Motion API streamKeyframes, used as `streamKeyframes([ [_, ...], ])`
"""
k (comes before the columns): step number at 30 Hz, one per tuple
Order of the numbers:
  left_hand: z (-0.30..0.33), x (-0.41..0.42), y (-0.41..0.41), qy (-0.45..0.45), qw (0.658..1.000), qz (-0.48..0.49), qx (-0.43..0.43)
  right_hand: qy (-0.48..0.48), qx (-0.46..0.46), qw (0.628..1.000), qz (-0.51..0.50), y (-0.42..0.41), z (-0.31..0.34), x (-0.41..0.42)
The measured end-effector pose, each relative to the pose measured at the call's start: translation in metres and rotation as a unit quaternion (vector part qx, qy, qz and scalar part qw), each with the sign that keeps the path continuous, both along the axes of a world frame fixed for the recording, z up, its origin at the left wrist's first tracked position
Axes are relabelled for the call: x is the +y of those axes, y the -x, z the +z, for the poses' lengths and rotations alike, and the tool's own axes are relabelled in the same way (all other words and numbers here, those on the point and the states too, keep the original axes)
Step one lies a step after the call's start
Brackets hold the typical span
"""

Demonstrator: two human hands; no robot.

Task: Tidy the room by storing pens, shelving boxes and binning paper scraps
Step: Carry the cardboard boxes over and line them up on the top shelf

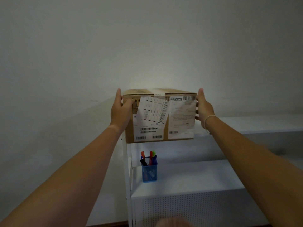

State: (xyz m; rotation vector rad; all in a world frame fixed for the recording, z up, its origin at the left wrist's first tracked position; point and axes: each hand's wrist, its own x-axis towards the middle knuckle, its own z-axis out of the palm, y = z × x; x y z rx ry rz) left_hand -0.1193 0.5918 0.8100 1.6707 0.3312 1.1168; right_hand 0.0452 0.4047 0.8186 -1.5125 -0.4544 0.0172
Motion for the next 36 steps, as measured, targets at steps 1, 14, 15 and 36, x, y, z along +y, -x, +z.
streamKeyframes([
  [1,0.004,-0.003,0.001,-0.011,1.000,0.018,-0.008,-0.001,0.003,1.000,0.008,0.001,-0.002,-0.005],
  [14,0.050,-0.134,-0.007,-0.174,0.981,0.056,-0.059,0.005,0.014,0.993,-0.114,0.021,-0.015,-0.195],
  [15,0.050,-0.151,-0.012,-0.161,0.985,0.023,-0.058,0.006,0.017,0.992,-0.126,0.025,-0.017,-0.216],
  [36,-0.113,-0.536,-0.073,-0.106,0.864,-0.468,0.151,0.013,0.130,0.870,-0.475,0.193,-0.159,-0.590],
])
